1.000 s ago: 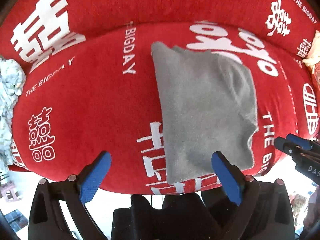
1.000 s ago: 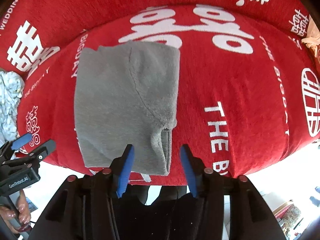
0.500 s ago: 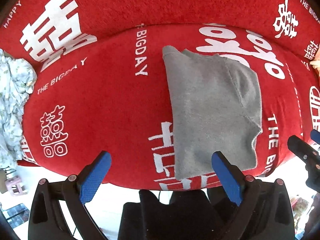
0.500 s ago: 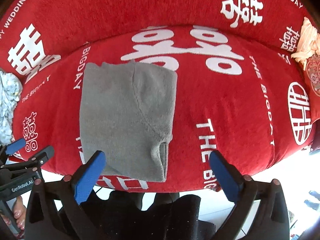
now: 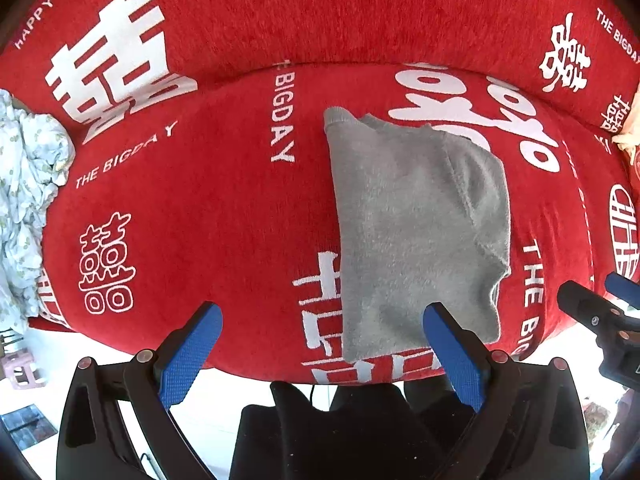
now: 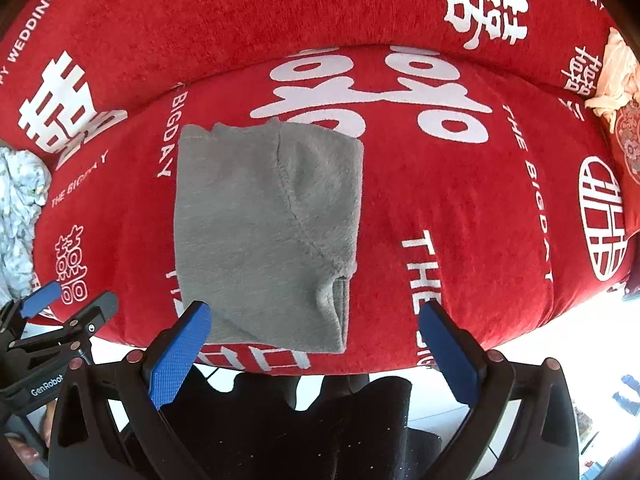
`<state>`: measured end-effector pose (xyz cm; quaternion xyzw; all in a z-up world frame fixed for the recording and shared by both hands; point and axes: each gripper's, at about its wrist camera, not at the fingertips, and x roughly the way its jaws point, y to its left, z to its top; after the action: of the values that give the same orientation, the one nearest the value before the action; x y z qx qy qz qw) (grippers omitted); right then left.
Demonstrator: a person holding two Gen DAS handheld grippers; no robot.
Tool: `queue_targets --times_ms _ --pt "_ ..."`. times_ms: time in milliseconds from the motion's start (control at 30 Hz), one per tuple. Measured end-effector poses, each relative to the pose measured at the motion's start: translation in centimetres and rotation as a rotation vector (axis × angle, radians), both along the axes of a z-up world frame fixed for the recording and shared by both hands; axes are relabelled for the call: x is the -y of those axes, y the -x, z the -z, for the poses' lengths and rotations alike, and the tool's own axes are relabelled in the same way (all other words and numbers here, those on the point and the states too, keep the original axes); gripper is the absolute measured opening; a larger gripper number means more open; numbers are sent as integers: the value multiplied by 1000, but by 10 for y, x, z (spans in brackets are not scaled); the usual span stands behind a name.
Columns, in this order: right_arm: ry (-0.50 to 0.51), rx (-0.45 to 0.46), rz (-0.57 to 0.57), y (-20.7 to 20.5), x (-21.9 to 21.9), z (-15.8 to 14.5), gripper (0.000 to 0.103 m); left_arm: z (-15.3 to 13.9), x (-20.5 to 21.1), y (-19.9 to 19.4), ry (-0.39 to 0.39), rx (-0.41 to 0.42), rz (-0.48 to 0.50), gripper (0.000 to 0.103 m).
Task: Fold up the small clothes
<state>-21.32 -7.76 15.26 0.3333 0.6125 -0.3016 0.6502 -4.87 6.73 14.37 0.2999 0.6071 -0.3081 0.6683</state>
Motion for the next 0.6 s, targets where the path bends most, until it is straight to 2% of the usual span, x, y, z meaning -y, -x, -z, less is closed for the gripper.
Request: queue_targets --times_ms 600 --pt "-2 -20 1 0 -3 0 103 -5 4 3 -4 2 16 101"
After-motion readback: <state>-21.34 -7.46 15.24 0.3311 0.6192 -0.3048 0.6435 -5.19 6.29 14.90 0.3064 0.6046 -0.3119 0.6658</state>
